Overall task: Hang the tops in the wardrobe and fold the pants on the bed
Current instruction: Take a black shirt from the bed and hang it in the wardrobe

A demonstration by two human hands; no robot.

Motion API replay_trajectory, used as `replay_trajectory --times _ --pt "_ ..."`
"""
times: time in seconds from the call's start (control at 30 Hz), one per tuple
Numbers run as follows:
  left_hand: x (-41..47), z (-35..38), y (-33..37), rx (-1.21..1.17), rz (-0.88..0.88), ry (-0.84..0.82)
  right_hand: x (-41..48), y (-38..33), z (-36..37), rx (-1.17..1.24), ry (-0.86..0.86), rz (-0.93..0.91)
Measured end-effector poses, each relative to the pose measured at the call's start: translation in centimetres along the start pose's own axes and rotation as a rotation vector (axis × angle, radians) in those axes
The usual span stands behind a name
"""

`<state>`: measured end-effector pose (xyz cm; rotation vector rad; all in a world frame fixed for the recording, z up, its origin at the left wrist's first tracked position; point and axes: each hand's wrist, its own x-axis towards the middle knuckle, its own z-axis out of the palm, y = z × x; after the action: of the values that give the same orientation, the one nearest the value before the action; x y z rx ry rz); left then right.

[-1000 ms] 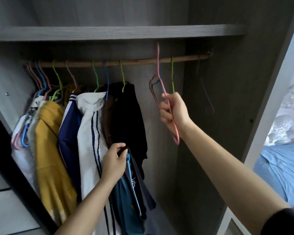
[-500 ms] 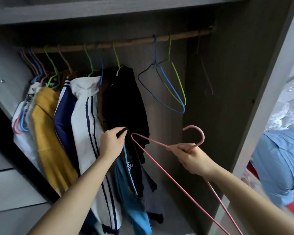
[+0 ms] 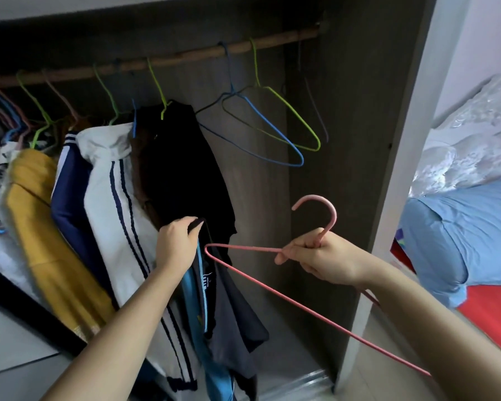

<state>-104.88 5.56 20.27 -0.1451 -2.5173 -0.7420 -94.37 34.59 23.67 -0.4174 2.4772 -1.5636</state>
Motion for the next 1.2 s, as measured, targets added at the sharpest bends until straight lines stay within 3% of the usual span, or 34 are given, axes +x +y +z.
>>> replay_trajectory --times 0.33,0.53,0.63,0.77,0.87,1.03,1.1,1.2 --pt "-1.5 0.3 2.6 -0.109 0.153 -0.003 4.9 0.6 4.7 -0.022 0.091 0.072" --pt "-2.6 -0.2 5.4 -0.313 0.297 0.036 6.8 2.5 6.4 -0.118 0.206 0.113" --pt "-1.7 -0.8 5.2 -0.287 0.374 0.111 6.4 2.3 5.4 0.081 0.306 0.06" --pt "0.9 -0.9 4.9 0.003 0.538 0.079 5.2 0.8 4.0 0.36 0.299 -0.079" --pt "2.1 -0.6 5.9 0.033 0.516 0.037 4.6 -0.9 3.4 0.19 0.343 -0.177" --pt "3.2 0.1 7.0 -0.037 0.383 0.076 4.3 -1.4 2.9 -0.423 0.921 -0.231" --pt "3.6 0.1 7.2 -0.067 0.314 0.08 3.6 -0.3 2.7 -0.491 0.926 -0.307" --pt "3.7 0.1 7.6 -0.049 0.34 0.061 2.7 2.0 2.1 -0.383 0.749 -0.322"
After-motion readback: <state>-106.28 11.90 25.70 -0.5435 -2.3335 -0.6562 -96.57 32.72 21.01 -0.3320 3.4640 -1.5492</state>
